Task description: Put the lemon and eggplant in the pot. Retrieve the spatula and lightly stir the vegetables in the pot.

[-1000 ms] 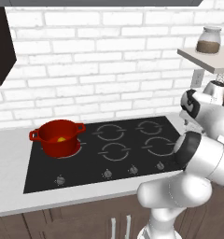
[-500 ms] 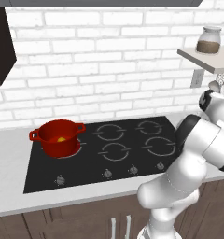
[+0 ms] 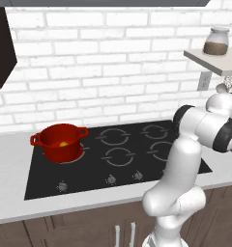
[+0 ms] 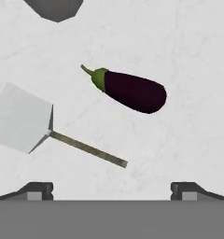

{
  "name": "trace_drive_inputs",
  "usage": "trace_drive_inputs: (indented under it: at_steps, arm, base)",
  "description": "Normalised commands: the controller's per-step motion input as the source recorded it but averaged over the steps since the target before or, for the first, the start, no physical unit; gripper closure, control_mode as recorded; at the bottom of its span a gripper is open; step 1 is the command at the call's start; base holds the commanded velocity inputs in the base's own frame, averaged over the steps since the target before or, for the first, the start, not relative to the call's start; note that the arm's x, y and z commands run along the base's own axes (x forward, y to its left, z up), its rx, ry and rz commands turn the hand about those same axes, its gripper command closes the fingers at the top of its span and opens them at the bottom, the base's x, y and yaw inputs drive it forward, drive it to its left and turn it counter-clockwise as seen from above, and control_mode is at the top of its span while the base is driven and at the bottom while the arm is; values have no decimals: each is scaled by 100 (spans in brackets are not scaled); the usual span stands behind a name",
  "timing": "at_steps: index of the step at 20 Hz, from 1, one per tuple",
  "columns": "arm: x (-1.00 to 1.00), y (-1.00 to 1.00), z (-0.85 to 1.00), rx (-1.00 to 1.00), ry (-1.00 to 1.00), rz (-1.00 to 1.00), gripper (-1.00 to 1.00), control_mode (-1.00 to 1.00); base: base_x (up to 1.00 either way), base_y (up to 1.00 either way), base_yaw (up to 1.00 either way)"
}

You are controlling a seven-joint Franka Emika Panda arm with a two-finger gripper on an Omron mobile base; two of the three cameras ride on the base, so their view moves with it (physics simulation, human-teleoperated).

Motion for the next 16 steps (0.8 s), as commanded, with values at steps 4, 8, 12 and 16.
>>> trace_drive_inputs:
  at_steps: [4, 8, 12, 16]
  arm:
    - [0, -51, -30, -14, 0, 1, -100, -100]
    - [0, -18, -32, -18, 0, 4, -100, -100]
    - [-1, -9, -24, -13, -1, 8, -100, -100]
    - [-28, -1, -33, -13, -3, 13, -100, -100]
  base:
    - [0, 0, 0]
    - [0, 0, 0]
    - [0, 0, 0]
    - [0, 0, 0]
